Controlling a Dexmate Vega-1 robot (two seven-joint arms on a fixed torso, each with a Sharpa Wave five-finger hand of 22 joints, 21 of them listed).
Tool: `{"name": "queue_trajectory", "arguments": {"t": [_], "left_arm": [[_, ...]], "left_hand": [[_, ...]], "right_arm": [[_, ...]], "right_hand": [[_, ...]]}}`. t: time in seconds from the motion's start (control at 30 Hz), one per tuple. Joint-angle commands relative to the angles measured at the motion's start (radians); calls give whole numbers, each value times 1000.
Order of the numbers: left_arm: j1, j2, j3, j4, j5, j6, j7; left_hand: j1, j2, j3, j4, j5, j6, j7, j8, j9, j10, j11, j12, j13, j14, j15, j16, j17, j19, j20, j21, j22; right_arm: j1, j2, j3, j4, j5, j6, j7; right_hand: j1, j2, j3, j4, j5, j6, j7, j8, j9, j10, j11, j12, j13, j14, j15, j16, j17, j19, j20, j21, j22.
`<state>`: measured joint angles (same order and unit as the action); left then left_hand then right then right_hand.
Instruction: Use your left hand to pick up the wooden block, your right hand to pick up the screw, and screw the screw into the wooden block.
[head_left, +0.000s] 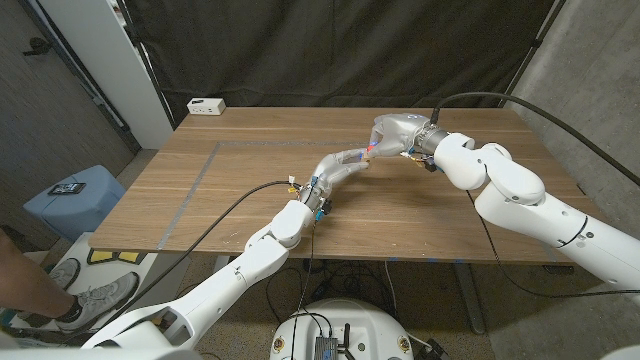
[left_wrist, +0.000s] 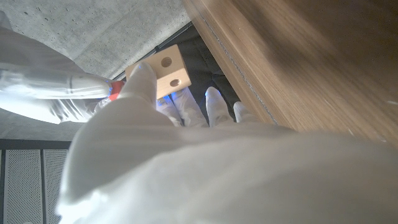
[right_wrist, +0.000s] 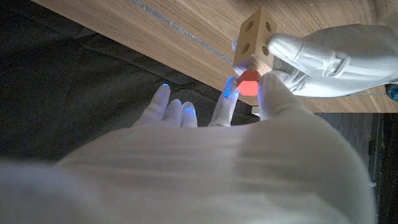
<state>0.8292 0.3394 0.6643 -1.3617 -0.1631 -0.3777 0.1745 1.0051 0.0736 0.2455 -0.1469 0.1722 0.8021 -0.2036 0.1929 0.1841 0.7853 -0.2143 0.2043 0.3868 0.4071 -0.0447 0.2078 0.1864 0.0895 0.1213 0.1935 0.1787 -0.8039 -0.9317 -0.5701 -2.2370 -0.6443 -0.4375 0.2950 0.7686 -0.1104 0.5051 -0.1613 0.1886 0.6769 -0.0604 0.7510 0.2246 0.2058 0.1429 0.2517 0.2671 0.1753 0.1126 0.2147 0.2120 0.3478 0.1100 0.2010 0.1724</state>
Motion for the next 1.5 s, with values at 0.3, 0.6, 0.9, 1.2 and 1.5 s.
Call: {"name": "queue_trajectory", "arguments": {"t": [0.3, 0.6, 0.9, 1.2, 1.5], "left_arm": [[2, -1, 2, 1, -2, 2, -3], [2, -1, 1, 2, -3, 2, -2], [2, -1, 1, 3, -4, 2, -2], [0, -2, 1, 6, -6, 2, -4], [-3, -2, 1, 8, -7, 1, -7]], "left_hand": [[-1, 7, 9, -3, 5, 7, 5, 5, 5, 5, -3, 9, 2, 6, -78, -2, 1, 2, 5, 8, 3], [2, 10, 11, -4, 6, 7, 6, 5, 5, 3, -4, 8, 2, 6, -77, -1, 1, 2, 6, 9, 3], [6, 11, 14, -6, 7, 7, 5, 5, 5, 3, -4, 8, 3, 7, -79, -1, 1, 2, 6, 9, 3], [8, 13, 16, -6, 7, 6, 6, 5, 5, 2, -4, 8, 3, 6, -77, -2, 1, 2, 5, 9, 3], [8, 16, 17, -5, 8, 6, 8, 5, 6, 2, -4, 8, 3, 6, -76, -1, 1, 3, 5, 9, 3]], "right_arm": [[-3, 6, -4, -2, 0, -19, -11], [2, 13, -14, 4, -7, -29, -13], [8, 20, -26, 10, -24, -41, -13], [14, 29, -37, 18, -46, -47, -19], [21, 38, -49, 26, -72, -50, -21]], "right_hand": [[2, 4, 4, 5, -4, 38, -3, 27, 13, 35, -5, 11, 3, 28, -7, 10, 5, 28, -3, 7, 1], [-12, 5, -4, 11, -7, 75, 0, 50, 23, 61, -8, 19, 2, 50, -15, 17, 8, 52, -11, 12, 1], [-25, 8, -12, 16, -8, 105, -2, 70, 32, 75, -17, 22, 1, 66, -23, 22, 9, 65, -15, 12, 1], [-43, 7, -22, 22, -10, 129, 2, 86, 40, 96, -23, 27, -2, 80, -32, 25, 10, 81, -18, 13, 1], [-69, 4, -36, 29, -12, 160, 5, 102, 44, 115, -28, 30, -5, 95, -35, 28, 12, 93, -19, 13, 1]]}}
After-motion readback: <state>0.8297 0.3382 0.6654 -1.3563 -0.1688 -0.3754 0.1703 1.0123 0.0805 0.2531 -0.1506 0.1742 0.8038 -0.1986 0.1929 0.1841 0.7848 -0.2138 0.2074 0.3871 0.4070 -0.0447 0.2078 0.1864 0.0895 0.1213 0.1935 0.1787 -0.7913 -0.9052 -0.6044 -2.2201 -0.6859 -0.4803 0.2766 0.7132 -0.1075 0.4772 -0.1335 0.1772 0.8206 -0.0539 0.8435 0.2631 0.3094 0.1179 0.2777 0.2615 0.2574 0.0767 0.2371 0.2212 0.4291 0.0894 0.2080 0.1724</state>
